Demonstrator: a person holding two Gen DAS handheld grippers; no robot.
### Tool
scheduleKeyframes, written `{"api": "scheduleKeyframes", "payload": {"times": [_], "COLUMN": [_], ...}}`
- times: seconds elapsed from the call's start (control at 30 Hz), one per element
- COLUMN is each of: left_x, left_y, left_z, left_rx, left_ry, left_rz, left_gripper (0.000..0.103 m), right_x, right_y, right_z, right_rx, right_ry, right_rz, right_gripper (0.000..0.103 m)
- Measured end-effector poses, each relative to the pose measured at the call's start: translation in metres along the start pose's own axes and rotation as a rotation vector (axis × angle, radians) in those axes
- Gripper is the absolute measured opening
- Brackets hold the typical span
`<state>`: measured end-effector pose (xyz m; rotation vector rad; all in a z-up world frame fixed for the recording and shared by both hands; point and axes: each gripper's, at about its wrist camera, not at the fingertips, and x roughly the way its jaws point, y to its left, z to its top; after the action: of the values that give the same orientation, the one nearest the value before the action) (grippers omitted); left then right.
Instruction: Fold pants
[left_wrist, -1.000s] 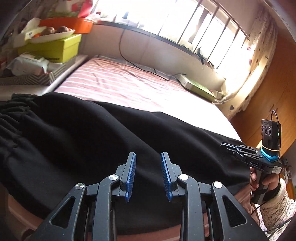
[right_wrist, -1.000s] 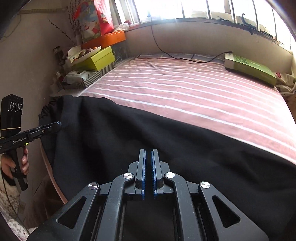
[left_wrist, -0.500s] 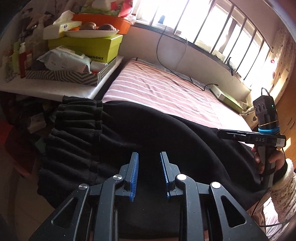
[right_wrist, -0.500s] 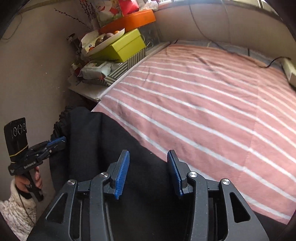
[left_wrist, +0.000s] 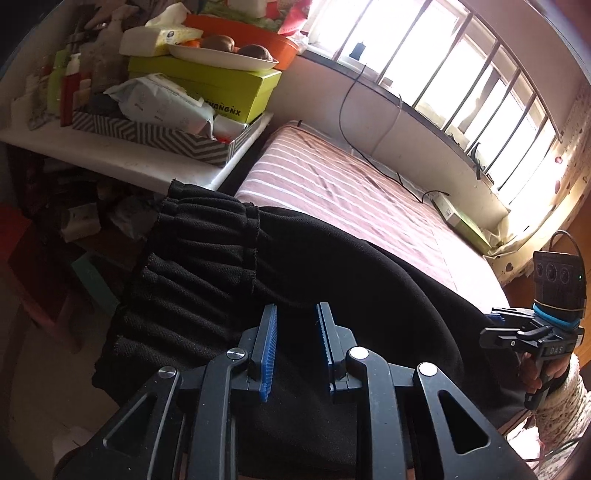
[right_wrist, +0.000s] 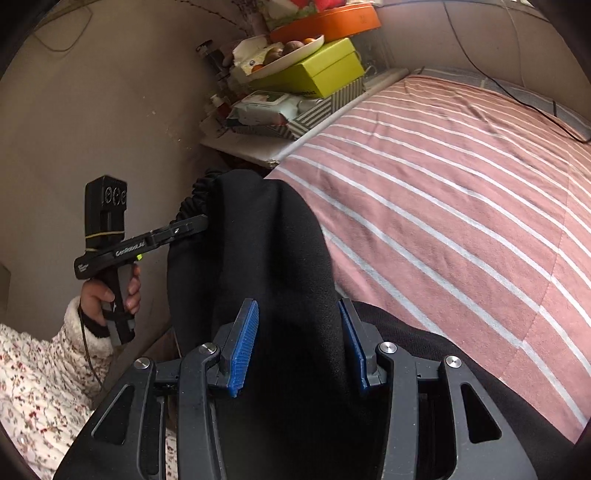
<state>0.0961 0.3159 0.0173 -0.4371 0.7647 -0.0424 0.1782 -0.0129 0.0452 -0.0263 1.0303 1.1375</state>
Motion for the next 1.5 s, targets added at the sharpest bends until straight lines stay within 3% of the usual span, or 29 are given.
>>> {"api": "scheduleKeyframes", "payload": {"times": [0.17, 0.37, 0.43, 0.53, 0.63, 0.73, 0.9, 1.03, 1.33, 1.5], "left_x": [-0.003, -0.002, -0.002, -0.007, -0.01, -0.014, -0.018, -0.007, -0.001, 0.003], "left_y": [-0.002, 0.001, 0.001, -0.001, 0.001, 0.002, -0.002, 0.0, 0.008, 0.003], "left_z": [0.001, 0.002, 0.002, 0.006, 0.015, 0.027, 0.044, 0.041, 0.032, 0.03], "left_rx": [-0.004, -0.019, -0.007, 0.012, -0.001, -0.012, 0.005, 0.014, -0.011, 0.003], "left_ry": [-0.016, -0.025, -0.022, -0.036, -0.058, -0.09, -0.122, -0.084, -0.076, -0.08], "left_rz": [0.007, 0.013, 0.033, 0.031, 0.013, 0.004, 0.016, 0.03, 0.055, 0.08], "left_gripper": [0.055, 0.055, 0.055, 0.057, 0.057, 0.058, 0.058, 0.058, 0.058, 0.058], "right_x": [-0.005, 0.006, -0.003, -0.019, -0.037, -0.045, -0.021, -0.016, -0.041, -0.037], "right_y": [0.004, -0.008, -0.014, -0.021, -0.038, -0.066, -0.11, -0.096, -0.04, -0.048], "right_z": [-0.012, -0.015, -0.009, -0.004, 0.006, 0.019, 0.019, 0.003, -0.024, -0.029], "right_rx": [-0.011, 0.029, 0.054, 0.035, 0.074, 0.146, 0.314, 0.283, 0.121, 0.165], "right_ry": [-0.029, 0.059, 0.049, 0.008, -0.062, -0.098, 0.087, 0.165, 0.133, 0.131], "right_rz": [0.024, 0.08, 0.046, -0.087, -0.125, -0.107, 0.028, 0.121, 0.188, 0.245], "right_gripper": [0.046, 0.046, 0.046, 0.046, 0.046, 0.046, 0.046, 0.046, 0.046, 0.046]}}
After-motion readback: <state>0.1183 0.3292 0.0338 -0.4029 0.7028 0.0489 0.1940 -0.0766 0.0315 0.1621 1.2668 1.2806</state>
